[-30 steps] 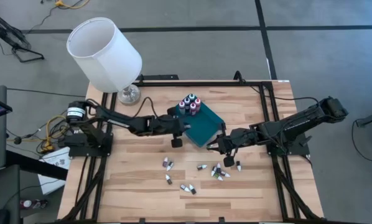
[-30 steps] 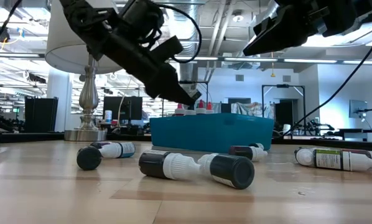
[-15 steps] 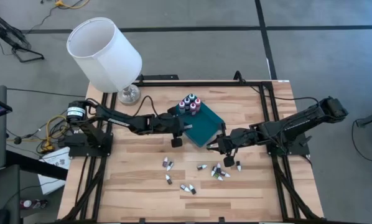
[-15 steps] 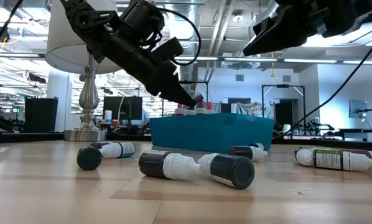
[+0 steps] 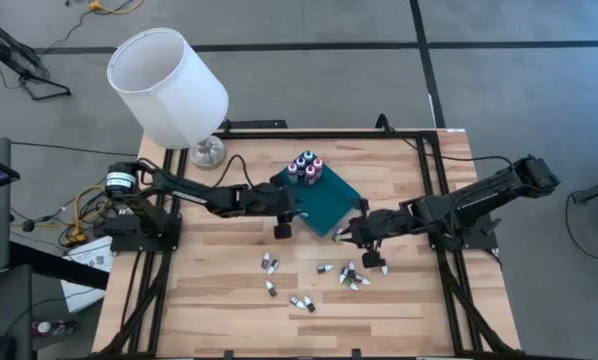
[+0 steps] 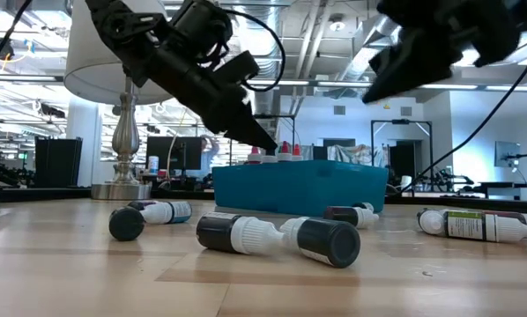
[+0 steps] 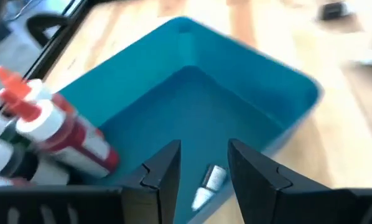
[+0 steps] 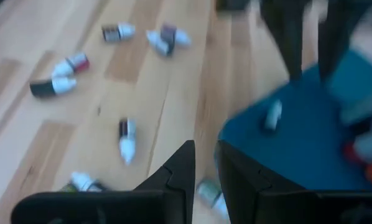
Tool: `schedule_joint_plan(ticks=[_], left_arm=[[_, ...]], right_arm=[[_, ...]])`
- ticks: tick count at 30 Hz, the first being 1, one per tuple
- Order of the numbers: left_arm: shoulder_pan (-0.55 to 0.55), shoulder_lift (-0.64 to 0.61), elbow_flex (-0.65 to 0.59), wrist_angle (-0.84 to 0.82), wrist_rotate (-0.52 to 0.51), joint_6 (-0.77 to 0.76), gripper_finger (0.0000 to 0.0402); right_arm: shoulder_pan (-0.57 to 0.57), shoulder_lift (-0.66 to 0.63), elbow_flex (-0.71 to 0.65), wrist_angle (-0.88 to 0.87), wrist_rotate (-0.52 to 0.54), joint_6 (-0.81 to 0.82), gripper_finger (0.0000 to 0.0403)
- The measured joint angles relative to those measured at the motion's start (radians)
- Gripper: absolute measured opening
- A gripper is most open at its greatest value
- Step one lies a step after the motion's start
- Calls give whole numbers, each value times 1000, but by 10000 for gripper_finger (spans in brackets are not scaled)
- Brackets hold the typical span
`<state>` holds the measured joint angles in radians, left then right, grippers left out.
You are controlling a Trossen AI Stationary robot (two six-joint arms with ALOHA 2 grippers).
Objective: Pick & Place food coloring
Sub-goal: Put the small green food coloring bottle into the blue bin
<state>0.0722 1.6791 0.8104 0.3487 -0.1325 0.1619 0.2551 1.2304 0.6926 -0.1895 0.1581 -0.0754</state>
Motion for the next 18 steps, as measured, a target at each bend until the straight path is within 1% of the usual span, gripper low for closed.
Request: schedule_joint_plan(ticks=[2,5,14,18], left_arm=[[-12,-6,0,-6,20,15,128],[-34,-33,0,-42,23,39,128],[-100,-134,0,-296,22,58,128],[-124,-145,0,-332,23,101,128]], right_arm=[[6,0,0,-51,0,75,60],[25,0,0,-100,8,198,60],[157,0,0,-193,111,671,60],[228,0,0,-251,182,865,60]])
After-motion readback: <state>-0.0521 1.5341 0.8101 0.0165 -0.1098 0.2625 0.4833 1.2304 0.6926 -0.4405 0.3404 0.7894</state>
